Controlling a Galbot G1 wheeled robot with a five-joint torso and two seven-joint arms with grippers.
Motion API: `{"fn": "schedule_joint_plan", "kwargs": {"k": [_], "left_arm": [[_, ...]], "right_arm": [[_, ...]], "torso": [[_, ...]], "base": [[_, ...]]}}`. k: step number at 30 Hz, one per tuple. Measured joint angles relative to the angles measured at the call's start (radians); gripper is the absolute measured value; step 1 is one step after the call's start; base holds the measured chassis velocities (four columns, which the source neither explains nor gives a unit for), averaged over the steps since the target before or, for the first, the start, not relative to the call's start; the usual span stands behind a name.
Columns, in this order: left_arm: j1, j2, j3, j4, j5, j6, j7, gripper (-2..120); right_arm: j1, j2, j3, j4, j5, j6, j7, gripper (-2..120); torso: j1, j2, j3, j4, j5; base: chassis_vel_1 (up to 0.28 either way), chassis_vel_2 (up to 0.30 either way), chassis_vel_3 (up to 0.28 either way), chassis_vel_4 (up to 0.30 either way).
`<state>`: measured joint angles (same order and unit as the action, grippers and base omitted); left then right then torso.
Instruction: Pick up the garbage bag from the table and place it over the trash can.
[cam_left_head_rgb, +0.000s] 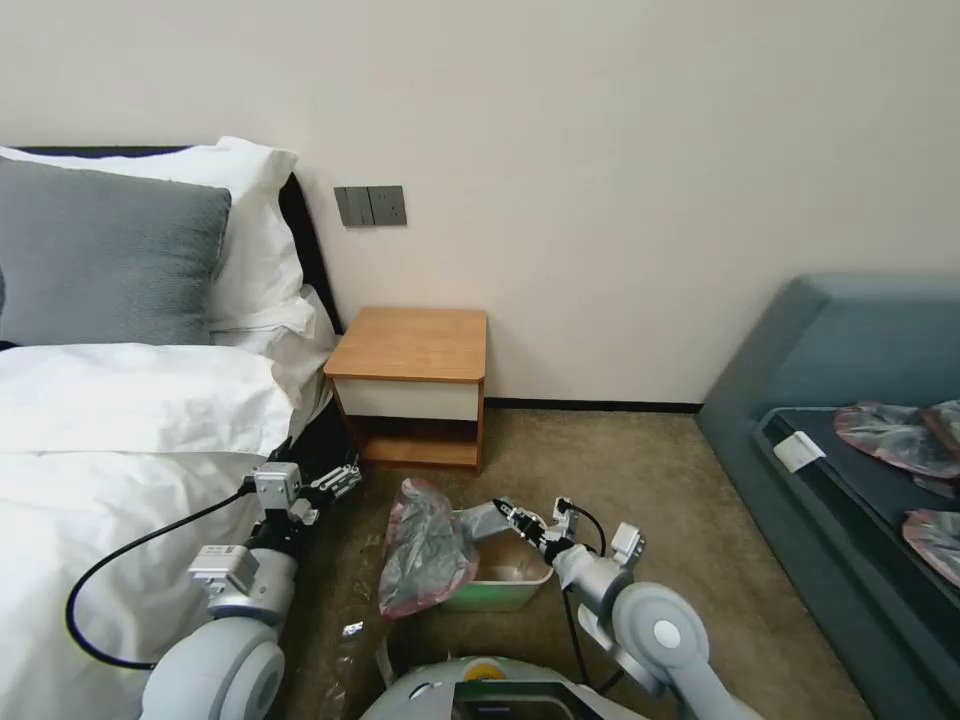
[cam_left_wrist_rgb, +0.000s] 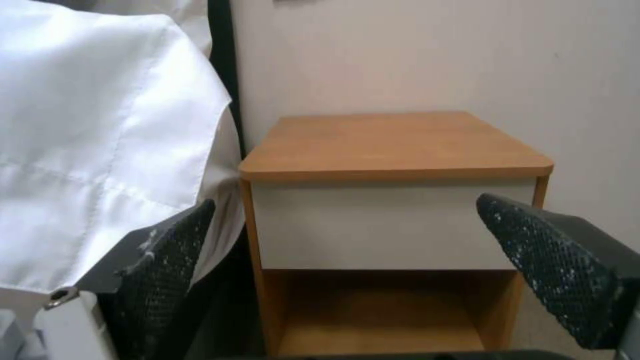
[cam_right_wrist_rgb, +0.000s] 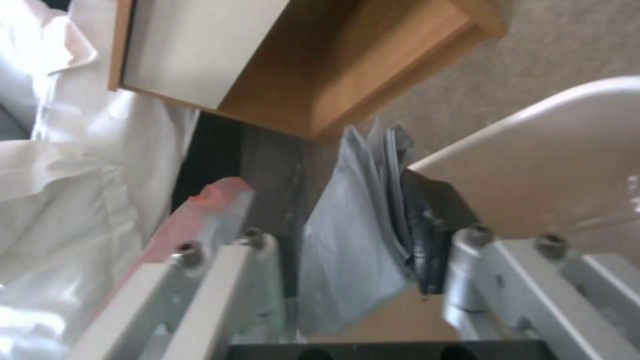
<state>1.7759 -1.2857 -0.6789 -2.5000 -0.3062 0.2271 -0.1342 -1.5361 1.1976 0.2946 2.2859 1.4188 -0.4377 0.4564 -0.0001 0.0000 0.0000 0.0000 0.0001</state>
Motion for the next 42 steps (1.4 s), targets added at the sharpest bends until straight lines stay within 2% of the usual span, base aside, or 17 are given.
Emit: {"fn": "schedule_joint_plan", "kwargs": {"k": [1,2,5,6,10,12,14,15,17,22,25,26,29,34,37,42], "left_arm": [[-0.001,0.002,0.0,0.0,-0.002,0.0,-0.001,100],[-0.001,0.002,0.0,0.0,-0.002,0.0,-0.001,100],[-0.008,0.007,0.001,0.0,-0.008,0.0,-0.004,100],[-0.008,0.007,0.001,0.0,-0.008,0.0,-0.004,100],[-0.017,0.011,0.006,0.0,-0.025,0.004,-0.011,100],[-0.017,0.014,0.008,0.0,-0.026,0.005,-0.012,100],[-0.025,0.024,0.014,0.0,-0.033,0.006,-0.014,100],[-0.025,0.024,0.014,0.0,-0.033,0.006,-0.014,100],[-0.032,0.029,0.018,0.0,-0.04,0.014,-0.015,100],[-0.041,0.037,0.031,0.0,-0.043,0.033,-0.024,100],[-0.046,0.052,0.099,0.007,-0.044,0.065,-0.049,100],[-0.046,0.052,0.099,0.007,-0.044,0.065,-0.049,100],[-0.055,0.073,0.189,0.031,-0.039,0.094,-0.078,100],[-0.062,0.089,0.254,0.048,-0.024,0.122,-0.106,98],[-0.065,0.105,0.321,0.071,-0.007,0.188,-0.188,93],[-0.056,0.109,0.396,0.098,0.01,0.235,-0.242,91]], "right_arm": [[-0.003,-0.002,0.006,0.004,0.001,-0.005,0.007,42],[-0.003,-0.002,0.006,0.004,0.001,-0.005,0.007,42],[-0.019,-0.011,0.029,0.02,0.006,-0.018,0.021,55],[-0.019,-0.011,0.029,0.02,0.006,-0.018,0.021,55],[-0.058,-0.015,0.061,0.071,0.014,-0.023,0.053,78],[-0.065,-0.016,0.072,0.082,0.019,-0.023,0.058,79],[-0.08,-0.018,0.103,0.115,0.039,-0.025,0.079,90],[-0.08,-0.018,0.103,0.115,0.039,-0.025,0.079,90],[-0.085,-0.018,0.121,0.128,0.045,-0.025,0.084,98],[-0.086,-0.014,0.15,0.141,0.047,-0.025,0.086,100],[-0.076,-0.01,0.18,0.146,0.046,-0.024,0.086,100],[-0.076,-0.01,0.18,0.146,0.046,-0.024,0.086,100],[-0.072,0.0,0.19,0.147,0.038,-0.019,0.088,100],[-0.076,0.011,0.191,0.146,0.025,-0.013,0.089,100],[-0.078,0.023,0.191,0.141,0.018,-0.01,0.092,100],[-0.073,0.034,0.19,0.137,0.012,-0.009,0.092,100]], "torso": [[0.0,0.0,0.0,0.0,0.0],[0.0,0.0,0.0,0.0,0.0],[0.0,0.0,0.0,0.0,0.0],[0.0,0.0,0.0,0.0,0.0],[0.0,0.0,0.0,0.0,-0.0001],[0.0,0.0,0.0,0.0,-0.0001],[0.0,0.0,0.0,0.0,0.0],[0.0,0.0,0.0,0.0,0.0],[0.0,0.0,0.0,0.0,-0.0001],[0.0,0.0,0.0,0.0,-0.0001],[0.0,0.0,0.0,0.0,0.0],[0.0,0.0,0.0,0.0,0.0],[0.0,0.0,0.0,0.0,-0.0001],[0.0,0.0,0.0,-0.0001,0.0],[0.0,0.0,0.0,0.0,-0.0001],[0.0,0.0,0.0,0.0,0.0]], "base": [[0.0,0.0,0.0,0.0],[0.0,0.0,0.0,0.0],[0.0,0.0,0.0,0.0],[0.0,0.0,0.0,0.0],[0.0,0.0,0.0,0.0],[0.0,0.0,0.0,0.0],[0.0,0.0,0.0,0.0],[0.0,0.0,0.0,0.0],[0.0,0.0,0.0,0.0],[0.0,0.0,0.0,0.0],[0.0,0.0,0.0,0.0],[0.0,0.0,0.0,0.0],[0.0,0.0,0.0,0.0],[0.0,0.0,0.0,0.0],[0.0,0.0,0.0,0.0],[0.0,0.0,0.0,0.0]]}}
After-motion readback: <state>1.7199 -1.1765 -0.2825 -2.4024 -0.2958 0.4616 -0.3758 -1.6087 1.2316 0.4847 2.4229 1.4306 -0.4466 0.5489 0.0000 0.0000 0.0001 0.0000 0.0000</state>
